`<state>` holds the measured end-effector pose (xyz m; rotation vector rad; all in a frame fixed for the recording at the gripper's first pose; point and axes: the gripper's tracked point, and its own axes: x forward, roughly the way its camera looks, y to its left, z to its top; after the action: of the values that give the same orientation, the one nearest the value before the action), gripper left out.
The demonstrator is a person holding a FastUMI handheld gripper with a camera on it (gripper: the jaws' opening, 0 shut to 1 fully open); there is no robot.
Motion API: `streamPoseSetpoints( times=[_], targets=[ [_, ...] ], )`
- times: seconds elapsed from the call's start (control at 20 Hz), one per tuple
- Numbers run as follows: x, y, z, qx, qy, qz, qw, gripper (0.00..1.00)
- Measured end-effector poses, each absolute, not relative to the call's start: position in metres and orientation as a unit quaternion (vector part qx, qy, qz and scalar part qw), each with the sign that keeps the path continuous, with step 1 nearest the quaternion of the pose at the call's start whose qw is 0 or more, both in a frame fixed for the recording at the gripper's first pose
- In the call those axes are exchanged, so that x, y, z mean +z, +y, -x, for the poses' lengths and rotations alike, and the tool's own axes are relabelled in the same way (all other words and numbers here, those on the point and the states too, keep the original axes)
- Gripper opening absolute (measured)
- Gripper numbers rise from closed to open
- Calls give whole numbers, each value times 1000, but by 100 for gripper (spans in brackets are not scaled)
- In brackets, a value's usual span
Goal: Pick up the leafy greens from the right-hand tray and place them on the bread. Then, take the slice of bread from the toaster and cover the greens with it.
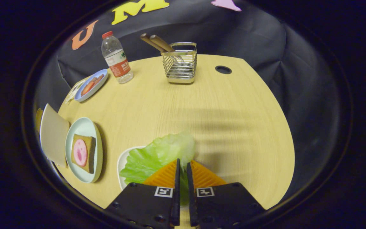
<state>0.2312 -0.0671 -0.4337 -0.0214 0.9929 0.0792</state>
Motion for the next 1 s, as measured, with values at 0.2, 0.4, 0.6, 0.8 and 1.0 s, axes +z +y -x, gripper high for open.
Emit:
streamPoseSetpoints(
  times=[0.2, 0.4, 0.6, 0.8, 1.0],
  targets=[
    [-426, -68, -229, 28, 469, 20, 883, 2],
    [-408, -61, -216, 32, 453, 5, 891, 0],
    [-378, -60, -199, 7, 426, -1, 905, 0],
    [-343, -42, -173, -6, 409, 6, 912, 0],
    [-308, -8, -154, -9, 392, 15, 920, 0]
  ],
)
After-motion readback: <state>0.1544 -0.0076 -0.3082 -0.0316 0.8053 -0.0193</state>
